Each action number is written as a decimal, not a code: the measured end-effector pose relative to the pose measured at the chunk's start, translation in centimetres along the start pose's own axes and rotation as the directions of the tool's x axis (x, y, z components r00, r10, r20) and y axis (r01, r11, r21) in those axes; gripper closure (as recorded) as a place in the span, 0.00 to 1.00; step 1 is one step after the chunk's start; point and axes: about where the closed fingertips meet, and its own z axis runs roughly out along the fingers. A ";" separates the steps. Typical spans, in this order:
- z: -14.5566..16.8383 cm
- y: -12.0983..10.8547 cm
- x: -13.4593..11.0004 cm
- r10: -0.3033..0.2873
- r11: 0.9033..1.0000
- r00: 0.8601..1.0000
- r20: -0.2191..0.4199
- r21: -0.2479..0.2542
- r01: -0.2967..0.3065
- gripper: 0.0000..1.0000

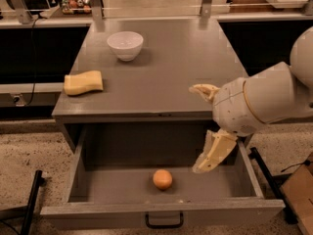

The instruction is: Pick orange from top drawer and place on counter

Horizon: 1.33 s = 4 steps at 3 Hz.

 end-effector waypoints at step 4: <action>14.1 5.2 5.7 0.204 0.951 0.977 0.055 -0.249 -0.185 0.31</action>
Offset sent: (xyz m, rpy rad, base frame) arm -0.0172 0.0452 -0.1771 0.1187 0.3369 0.0262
